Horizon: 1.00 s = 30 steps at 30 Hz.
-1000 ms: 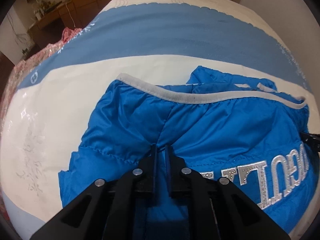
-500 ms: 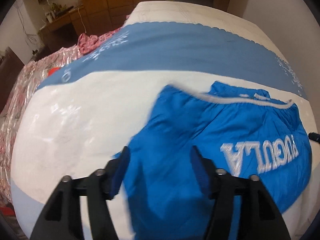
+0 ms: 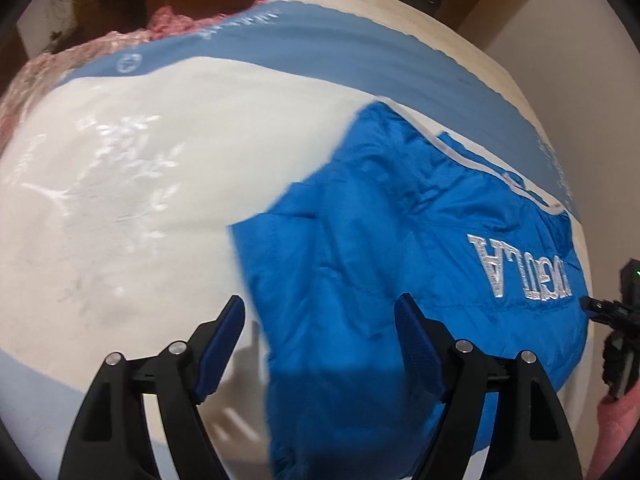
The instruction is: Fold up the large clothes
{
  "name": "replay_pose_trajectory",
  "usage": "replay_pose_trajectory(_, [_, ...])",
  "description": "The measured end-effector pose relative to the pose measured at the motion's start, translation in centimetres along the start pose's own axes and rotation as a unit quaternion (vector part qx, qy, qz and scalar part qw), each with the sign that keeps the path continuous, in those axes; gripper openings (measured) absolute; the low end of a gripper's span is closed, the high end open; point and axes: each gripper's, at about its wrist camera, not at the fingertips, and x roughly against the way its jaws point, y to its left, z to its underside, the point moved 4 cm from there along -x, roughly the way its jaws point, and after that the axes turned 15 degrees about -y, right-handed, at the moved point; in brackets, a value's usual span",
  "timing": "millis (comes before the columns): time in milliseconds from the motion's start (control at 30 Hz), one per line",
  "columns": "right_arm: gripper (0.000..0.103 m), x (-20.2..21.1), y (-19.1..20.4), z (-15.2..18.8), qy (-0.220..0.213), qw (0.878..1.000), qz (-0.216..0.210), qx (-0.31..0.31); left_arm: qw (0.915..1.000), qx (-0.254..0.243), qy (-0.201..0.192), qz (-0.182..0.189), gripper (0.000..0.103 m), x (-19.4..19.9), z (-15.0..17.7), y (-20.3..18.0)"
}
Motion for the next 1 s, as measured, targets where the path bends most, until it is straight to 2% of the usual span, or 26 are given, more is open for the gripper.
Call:
replay_pose_trajectory(133, [0.082,-1.7,0.1,-0.2,0.006,1.0,-0.011,-0.012,0.9997,0.019,0.012,0.001,0.086,-2.5,-0.1,-0.5])
replay_pose_trajectory(200, [0.073,-2.1,0.4,-0.3,0.0,1.0,-0.016,-0.014,0.9992,0.039,0.012,0.007,0.083,-3.1,-0.3,-0.5])
replay_pose_trajectory(233, [0.06,-2.0,0.7,-0.4,-0.004,1.0,-0.024,-0.014,0.9987,0.048,0.01,0.014,0.071,-3.2,-0.4,-0.7])
replay_pose_trajectory(267, [0.052,-1.9,0.8,-0.4,-0.005,0.999,-0.031,-0.016,0.9983,0.053,0.01,0.023,0.055,-3.2,-0.5,-0.9])
replay_pose_trajectory(300, [0.041,-1.7,1.0,-0.3,-0.006,0.999,-0.035,-0.017,0.9978,0.059,0.008,0.03,0.047,-3.0,-0.5,-1.1])
replay_pose_trajectory(333, [0.03,-1.4,1.2,-0.4,-0.009,0.999,-0.037,-0.012,0.9975,0.061,0.006,0.035,0.033,-2.6,-0.6,-1.4])
replay_pose_trajectory(367, [0.027,-0.6,1.5,-0.3,-0.016,0.999,-0.04,-0.005,0.9975,0.06,0.002,0.036,0.024,-2.2,-0.7,-1.7])
replay_pose_trajectory(433, [0.02,0.8,2.0,-0.2,-0.028,0.999,-0.046,0.001,0.9979,0.054,-0.012,0.034,0.016,-0.8,-0.7,-2.4])
replay_pose_trajectory(600, [0.016,5.6,3.3,0.6,-0.052,0.996,-0.076,0.002,0.996,0.063,-0.033,0.054,0.012,3.9,-0.9,-3.6])
replay_pose_trajectory(767, [0.016,11.0,4.6,3.3,-0.063,0.994,-0.089,0.025,0.9961,0.042,-0.041,0.066,0.012,9.0,0.1,-5.0])
replay_pose_trajectory(900, [0.016,15.1,4.8,7.2,-0.065,0.993,-0.092,0.032,0.9952,0.025,-0.047,0.082,0.012,13.8,2.6,-5.4])
replay_pose_trajectory(1000, [0.016,17.2,4.3,10.8,-0.054,0.994,-0.088,0.027,0.9948,0.016,-0.035,0.094,0.012,16.9,5.6,-5.2])
